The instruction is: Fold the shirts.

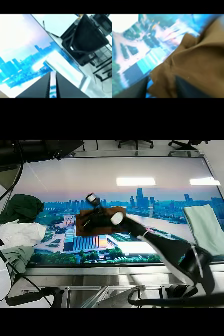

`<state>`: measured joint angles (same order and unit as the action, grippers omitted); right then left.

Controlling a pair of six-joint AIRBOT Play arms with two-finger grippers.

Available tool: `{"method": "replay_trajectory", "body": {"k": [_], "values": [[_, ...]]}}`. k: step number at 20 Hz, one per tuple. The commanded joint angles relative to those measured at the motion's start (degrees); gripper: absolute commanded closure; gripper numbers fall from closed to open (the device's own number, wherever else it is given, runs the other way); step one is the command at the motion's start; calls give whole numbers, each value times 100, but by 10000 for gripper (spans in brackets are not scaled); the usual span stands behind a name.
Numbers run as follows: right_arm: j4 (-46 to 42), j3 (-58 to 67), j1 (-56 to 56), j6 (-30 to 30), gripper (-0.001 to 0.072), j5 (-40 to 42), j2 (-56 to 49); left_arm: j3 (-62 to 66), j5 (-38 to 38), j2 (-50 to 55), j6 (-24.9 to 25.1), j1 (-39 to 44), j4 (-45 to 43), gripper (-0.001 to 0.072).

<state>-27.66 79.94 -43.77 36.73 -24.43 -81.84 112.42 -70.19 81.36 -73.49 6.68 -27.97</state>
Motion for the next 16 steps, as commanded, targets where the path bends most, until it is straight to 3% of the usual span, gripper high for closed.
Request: {"method": "replay_trajectory", "body": {"k": [1,4,10,12,13,14,16], "values": [[-332,4,-673,-334,283,935,-310,-9,-153,-35,13,170,76,613],[-697,4,22,37,283,-341,337,-7,-166,33,9,393,79,613],[-2262,4,2549,2549,270,-2555,1384,-9,-199,33,-4,328,96,612],[-2358,2,3279,2870,265,-3228,1292,-9,-221,33,-4,328,107,612],[-2361,2,3497,2942,214,-3462,1185,-9,-225,33,-4,328,105,612],[-2358,2,3644,3014,98,-3657,1032,-9,-223,35,-4,330,107,612],[-2343,2,3696,3023,68,-3886,675,-9,-223,35,-4,341,109,612]]}}
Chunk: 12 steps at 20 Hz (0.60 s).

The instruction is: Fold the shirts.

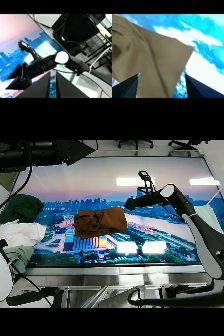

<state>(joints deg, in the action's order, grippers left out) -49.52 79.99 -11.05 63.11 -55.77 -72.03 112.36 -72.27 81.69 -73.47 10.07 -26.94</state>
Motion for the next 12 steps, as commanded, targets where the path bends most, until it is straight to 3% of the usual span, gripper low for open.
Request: {"method": "replay_trajectory", "body": {"k": [1,9,11,12], "values": [[-55,-2,387,382,67,-798,-492,-2,-17,2,-7,2,4,612],[1355,0,-144,90,68,-588,-1786,-2,-109,4,-2,2,0,612],[1878,0,-245,-251,71,-597,-1980,-2,-109,4,0,2,0,612],[2190,0,-273,-531,206,-632,-2000,-2,-109,4,2,0,0,611]]}}
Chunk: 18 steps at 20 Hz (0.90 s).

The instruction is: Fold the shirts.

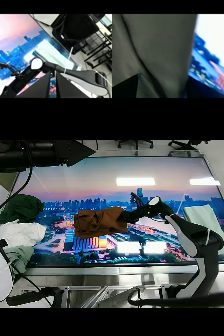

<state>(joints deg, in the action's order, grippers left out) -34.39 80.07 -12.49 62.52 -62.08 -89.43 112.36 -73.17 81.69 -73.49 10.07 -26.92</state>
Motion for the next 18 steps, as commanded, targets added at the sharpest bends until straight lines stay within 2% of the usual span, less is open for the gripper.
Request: {"method": "replay_trajectory", "body": {"k": [1,2,5,9,13,16,18], "values": [[935,13,-142,-769,492,-101,-234,-2,-24,4,4,0,-2,612],[1095,101,-125,-964,684,-247,-173,-2,-24,4,2,0,-2,612],[1095,667,162,-935,697,-597,251,-2,-20,4,4,0,-2,612],[1060,1978,1309,-632,697,-1156,999,-2,-22,4,2,0,-2,611],[350,3071,2957,92,697,-1537,1480,-2,-31,4,2,0,-2,612],[-37,3180,4203,533,697,-1578,1596,-2,-26,4,7,2,-2,612],[-649,3178,4861,1062,697,-1764,1574,-2,-22,4,22,13,-2,612]]}}
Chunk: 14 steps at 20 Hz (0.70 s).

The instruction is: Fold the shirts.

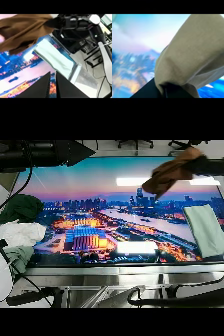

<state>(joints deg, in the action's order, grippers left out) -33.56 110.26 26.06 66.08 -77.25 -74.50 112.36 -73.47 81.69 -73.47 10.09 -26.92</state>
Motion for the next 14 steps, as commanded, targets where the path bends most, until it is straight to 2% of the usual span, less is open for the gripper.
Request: {"method": "replay_trajectory", "body": {"k": [1,5,8,11,14], "values": [[-1137,160,1259,911,697,-494,81,-2,11,4,20,28,-7,612],[-2881,157,1860,1488,697,-2107,92,-2,9,52,214,245,-52,612],[-4210,142,1886,2330,697,-2782,94,-2,-33,238,254,492,-48,612],[-4647,-177,1884,3268,697,-2826,234,-2,-186,501,254,739,-35,611],[-5001,-761,1884,3641,695,-2826,376,-2,-415,732,251,931,-33,611]]}}
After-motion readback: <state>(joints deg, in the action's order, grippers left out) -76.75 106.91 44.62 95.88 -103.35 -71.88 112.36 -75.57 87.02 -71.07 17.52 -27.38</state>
